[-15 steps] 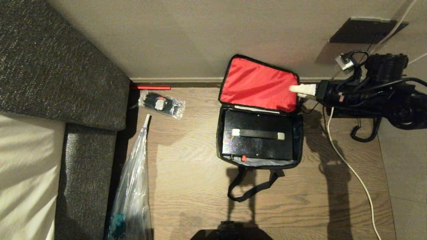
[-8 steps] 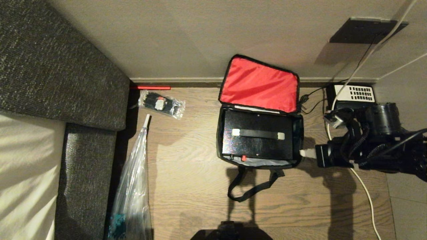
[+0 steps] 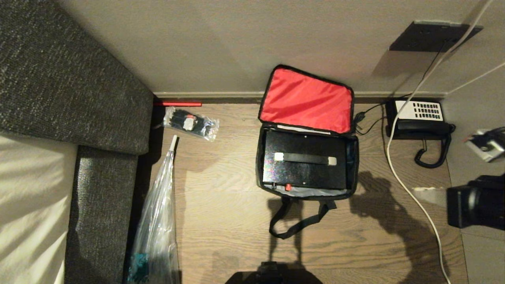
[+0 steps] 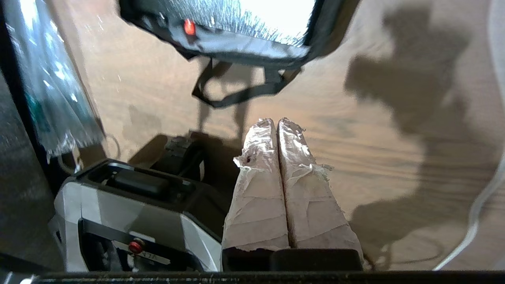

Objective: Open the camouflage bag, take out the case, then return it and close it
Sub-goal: Grip the handle

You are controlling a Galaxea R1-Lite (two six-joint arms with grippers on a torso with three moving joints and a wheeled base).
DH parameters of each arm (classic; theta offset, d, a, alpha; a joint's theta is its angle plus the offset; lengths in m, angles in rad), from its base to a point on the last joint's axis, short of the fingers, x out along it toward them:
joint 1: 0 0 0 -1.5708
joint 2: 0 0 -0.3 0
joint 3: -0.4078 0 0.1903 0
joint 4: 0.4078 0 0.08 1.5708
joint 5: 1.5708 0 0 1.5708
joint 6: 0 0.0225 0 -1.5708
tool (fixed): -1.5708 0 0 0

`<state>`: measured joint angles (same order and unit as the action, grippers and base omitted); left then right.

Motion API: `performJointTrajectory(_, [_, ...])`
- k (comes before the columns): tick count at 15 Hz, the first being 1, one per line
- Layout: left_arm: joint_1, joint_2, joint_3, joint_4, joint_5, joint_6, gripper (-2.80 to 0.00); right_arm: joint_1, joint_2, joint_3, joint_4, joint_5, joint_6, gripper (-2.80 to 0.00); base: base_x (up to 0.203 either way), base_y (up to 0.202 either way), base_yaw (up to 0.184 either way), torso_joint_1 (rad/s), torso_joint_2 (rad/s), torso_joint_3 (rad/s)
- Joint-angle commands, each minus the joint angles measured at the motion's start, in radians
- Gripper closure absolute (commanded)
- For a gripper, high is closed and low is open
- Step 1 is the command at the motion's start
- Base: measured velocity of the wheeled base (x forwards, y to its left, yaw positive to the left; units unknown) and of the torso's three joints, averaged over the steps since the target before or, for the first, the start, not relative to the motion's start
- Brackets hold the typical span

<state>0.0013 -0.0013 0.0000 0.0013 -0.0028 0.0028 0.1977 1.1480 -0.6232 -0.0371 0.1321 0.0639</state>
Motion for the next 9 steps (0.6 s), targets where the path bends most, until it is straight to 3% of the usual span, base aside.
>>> performJointTrajectory(1, [0.000, 0.001, 0.003, 0.000, 0.000, 0.000, 0.00, -0.047, -0.352, 0.067, 0.049, 0.005, -0.028, 0.00, 0.000, 0.000, 0.000, 0.000, 0.00, 0.000])
performJointTrajectory(6, [0.000, 0.001, 0.003, 0.000, 0.000, 0.000, 0.00, -0.168, -0.833, 0.439, 0.154, 0.026, -0.137, 0.00, 0.000, 0.000, 0.000, 0.000, 0.00, 0.000])
performJointTrajectory(9, [0.000, 0.001, 0.003, -0.001, 0.000, -0.001, 0.00, -0.205, -0.996, 0.542, 0.139, 0.009, -0.174, 0.00, 0.000, 0.000, 0.000, 0.000, 0.00, 0.000])
